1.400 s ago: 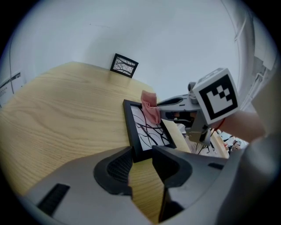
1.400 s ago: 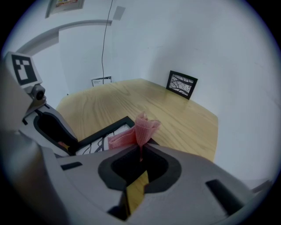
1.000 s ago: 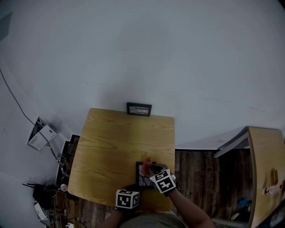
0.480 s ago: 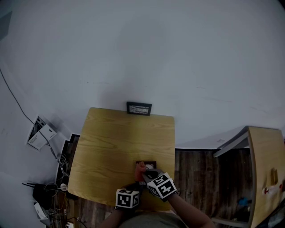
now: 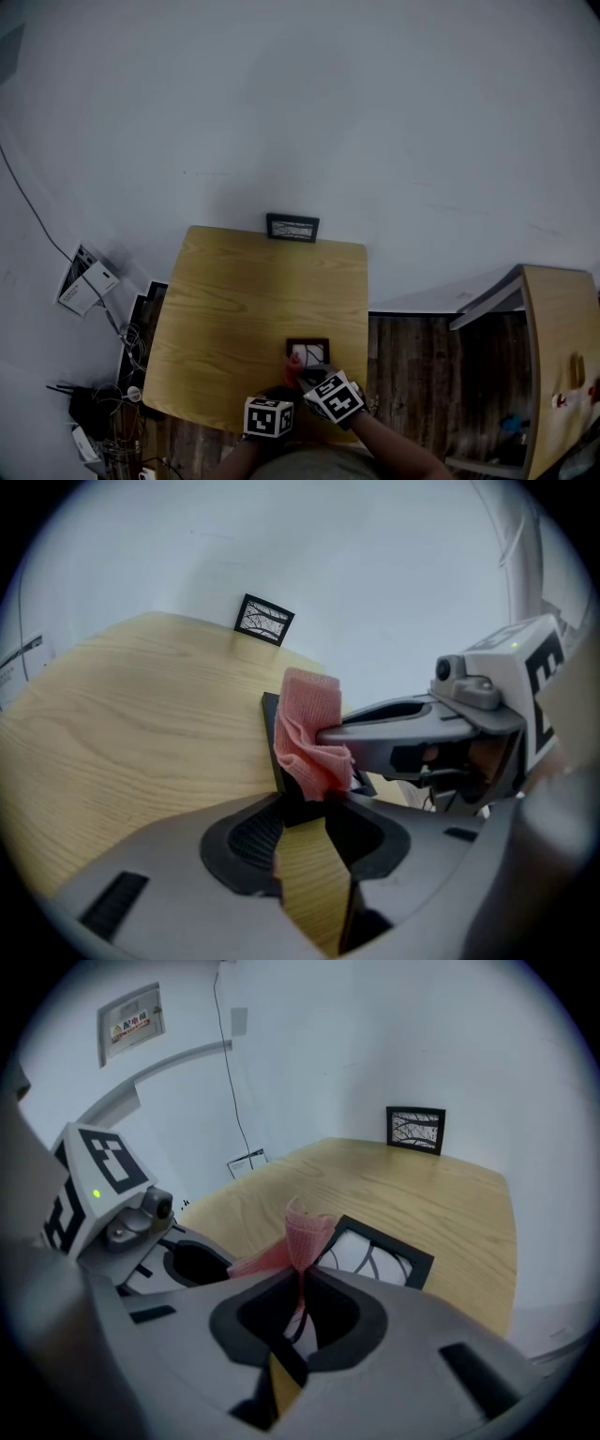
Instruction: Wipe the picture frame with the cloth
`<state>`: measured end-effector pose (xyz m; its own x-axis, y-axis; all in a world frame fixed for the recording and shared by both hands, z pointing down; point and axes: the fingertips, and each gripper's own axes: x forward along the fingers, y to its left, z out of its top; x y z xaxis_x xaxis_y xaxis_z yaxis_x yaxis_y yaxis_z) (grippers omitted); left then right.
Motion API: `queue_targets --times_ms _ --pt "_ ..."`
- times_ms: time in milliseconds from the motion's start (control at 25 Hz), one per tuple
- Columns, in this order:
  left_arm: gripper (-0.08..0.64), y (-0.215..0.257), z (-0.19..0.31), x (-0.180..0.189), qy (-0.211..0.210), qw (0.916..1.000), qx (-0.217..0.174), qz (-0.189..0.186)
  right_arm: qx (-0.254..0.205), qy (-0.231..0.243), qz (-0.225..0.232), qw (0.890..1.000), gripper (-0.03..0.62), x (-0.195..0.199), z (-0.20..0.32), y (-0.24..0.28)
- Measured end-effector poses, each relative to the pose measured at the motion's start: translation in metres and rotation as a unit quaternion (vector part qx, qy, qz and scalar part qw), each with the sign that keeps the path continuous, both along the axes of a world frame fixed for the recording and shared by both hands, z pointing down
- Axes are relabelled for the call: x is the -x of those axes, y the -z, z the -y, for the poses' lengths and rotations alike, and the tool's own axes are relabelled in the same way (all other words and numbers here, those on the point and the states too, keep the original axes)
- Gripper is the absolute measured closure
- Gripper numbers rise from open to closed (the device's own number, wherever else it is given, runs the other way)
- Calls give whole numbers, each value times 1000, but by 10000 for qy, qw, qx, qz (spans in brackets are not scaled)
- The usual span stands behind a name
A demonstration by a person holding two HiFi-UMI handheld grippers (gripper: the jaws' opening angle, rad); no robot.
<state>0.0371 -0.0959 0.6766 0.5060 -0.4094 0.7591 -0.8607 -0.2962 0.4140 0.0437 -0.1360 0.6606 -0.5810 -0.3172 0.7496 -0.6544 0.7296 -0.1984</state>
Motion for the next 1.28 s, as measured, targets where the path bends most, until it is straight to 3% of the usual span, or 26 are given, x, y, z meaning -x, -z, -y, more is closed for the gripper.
queue_targets --times_ms 520,800,1280 --pt "425 -1 0 0 2 10000 2 13 -5 365 -557 9978 577 -6 -10 -15" --pt "425 -1 0 -1 23 10000 -27 20 73 286 -667 9973 577 -19 -9 -18" --pt "425 0 0 -1 69 10000 -58 36 -324 430 -1303 9900 577 -48 -5 -16"
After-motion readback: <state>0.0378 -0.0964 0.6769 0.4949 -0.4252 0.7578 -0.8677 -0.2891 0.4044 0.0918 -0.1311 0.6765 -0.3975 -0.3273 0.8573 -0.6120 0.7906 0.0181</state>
